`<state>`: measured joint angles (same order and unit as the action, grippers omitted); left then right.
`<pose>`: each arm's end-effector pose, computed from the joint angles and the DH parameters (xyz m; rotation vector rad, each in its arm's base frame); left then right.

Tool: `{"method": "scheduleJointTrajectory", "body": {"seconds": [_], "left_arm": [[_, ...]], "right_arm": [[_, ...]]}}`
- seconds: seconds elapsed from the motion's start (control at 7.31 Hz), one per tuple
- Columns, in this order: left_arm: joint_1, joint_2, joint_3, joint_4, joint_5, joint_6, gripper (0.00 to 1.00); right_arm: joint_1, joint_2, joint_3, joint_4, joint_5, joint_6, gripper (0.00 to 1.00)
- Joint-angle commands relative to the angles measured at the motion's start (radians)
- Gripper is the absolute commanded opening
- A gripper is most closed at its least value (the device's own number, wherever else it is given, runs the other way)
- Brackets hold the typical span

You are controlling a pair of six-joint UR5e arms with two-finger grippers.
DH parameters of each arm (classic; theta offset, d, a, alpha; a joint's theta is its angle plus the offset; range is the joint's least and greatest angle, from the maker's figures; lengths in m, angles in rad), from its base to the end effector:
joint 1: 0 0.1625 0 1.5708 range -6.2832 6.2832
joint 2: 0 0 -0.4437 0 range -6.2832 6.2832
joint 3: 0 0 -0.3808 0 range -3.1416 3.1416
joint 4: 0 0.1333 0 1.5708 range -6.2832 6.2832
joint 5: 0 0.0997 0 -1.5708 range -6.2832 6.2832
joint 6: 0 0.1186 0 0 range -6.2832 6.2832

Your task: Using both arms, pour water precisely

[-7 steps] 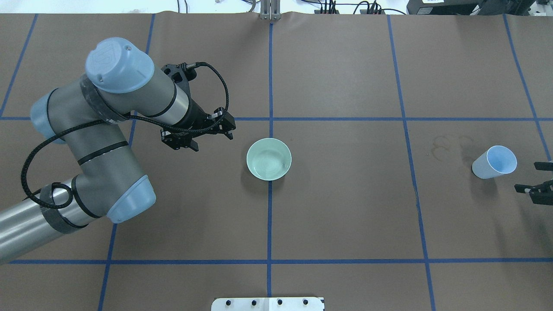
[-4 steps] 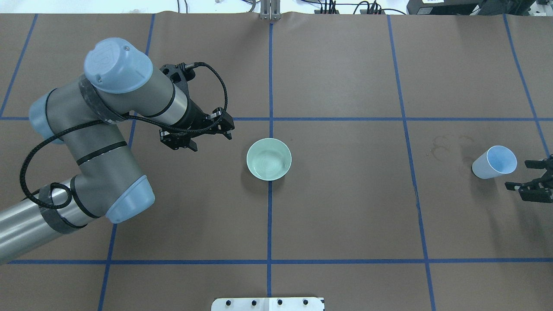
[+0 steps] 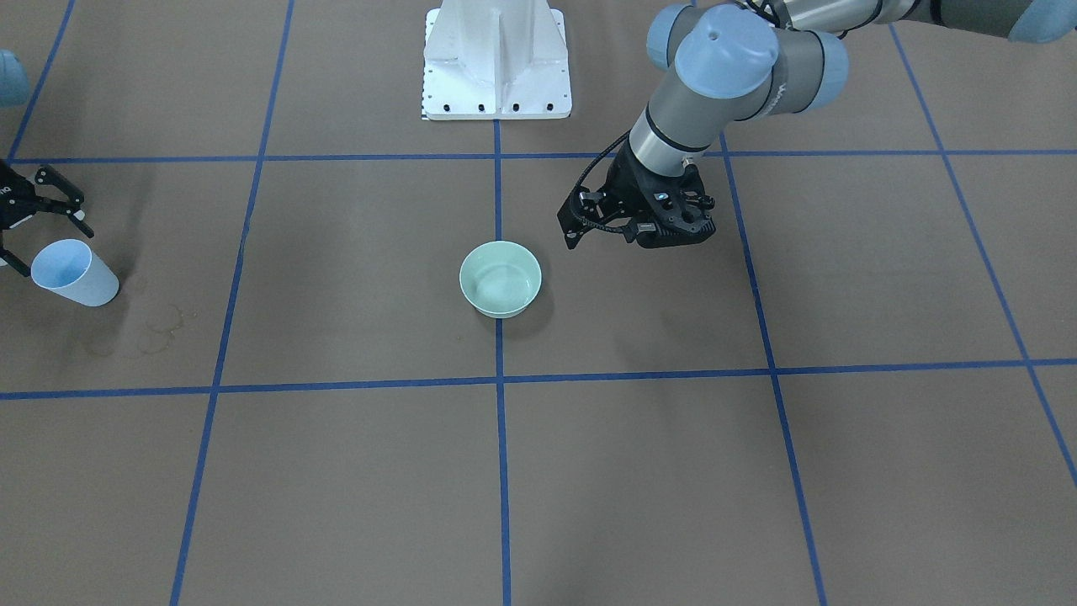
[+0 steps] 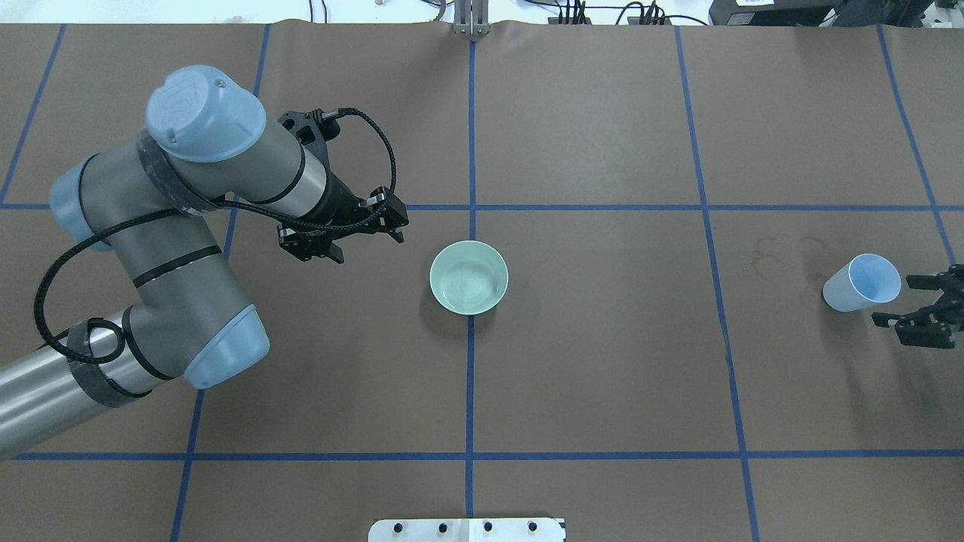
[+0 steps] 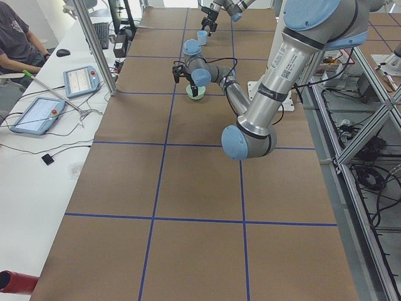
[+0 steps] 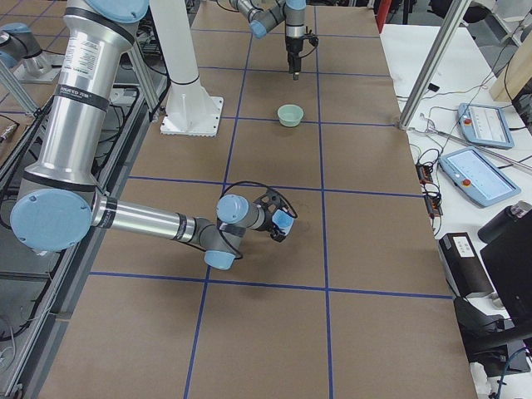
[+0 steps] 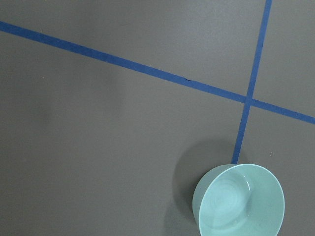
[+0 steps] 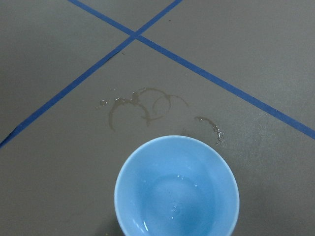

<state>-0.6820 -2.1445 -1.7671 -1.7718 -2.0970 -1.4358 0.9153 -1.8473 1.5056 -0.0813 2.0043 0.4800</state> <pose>0.4621 -0.4702 0.2457 -0.0675 1.0616 -0.2393 -0.1635 -0.3495 0.6702 0.7487 -0.9359 -0.4027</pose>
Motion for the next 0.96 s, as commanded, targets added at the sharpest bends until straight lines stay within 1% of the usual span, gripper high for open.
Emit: {"method": "scheduleJointTrajectory", "body": {"seconds": [0.0,0.14,0.41,0.82], "left_arm": [[-0.001,0.0,0.0,0.0,0.0,0.0,0.92],[-0.001,0.0,0.0,0.0,0.0,0.0,0.92],[-0.001,0.002,0.0,0.0,0.0,0.0,0.92],[-0.001,0.002,0.0,0.0,0.0,0.0,0.92]], "right_arm": [[-0.012,0.003,-0.001,0.0,-0.024,0.008,0.97],[-0.018,0.005,-0.001,0.0,-0.042,0.008,0.97],[-0.027,0.022,-0.011,0.002,-0.042,0.05,0.96],[-0.03,0.022,-0.013,0.002,-0.056,0.052,0.95]]}}
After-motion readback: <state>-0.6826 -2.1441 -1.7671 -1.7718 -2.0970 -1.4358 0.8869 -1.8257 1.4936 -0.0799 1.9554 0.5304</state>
